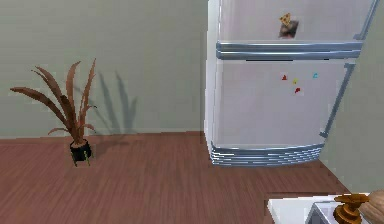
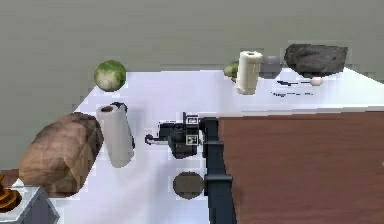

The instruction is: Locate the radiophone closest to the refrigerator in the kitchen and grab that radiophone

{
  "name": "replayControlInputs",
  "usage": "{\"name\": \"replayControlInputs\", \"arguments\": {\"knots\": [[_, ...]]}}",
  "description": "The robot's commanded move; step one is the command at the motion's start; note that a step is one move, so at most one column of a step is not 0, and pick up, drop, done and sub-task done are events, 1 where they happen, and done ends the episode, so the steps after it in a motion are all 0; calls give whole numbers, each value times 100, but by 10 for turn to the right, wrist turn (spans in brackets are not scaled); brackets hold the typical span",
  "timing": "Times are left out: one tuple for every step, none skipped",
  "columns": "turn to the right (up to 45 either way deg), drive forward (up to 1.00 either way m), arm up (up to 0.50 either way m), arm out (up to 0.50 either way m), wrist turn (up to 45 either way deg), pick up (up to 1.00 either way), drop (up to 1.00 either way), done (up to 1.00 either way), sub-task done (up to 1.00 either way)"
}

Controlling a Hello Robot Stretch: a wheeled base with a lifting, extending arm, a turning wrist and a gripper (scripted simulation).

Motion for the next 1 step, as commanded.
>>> {"name": "replayControlInputs", "arguments": {"knots": [[0, 0, 0, 0, 0, 100, 0, 0, 0]]}}
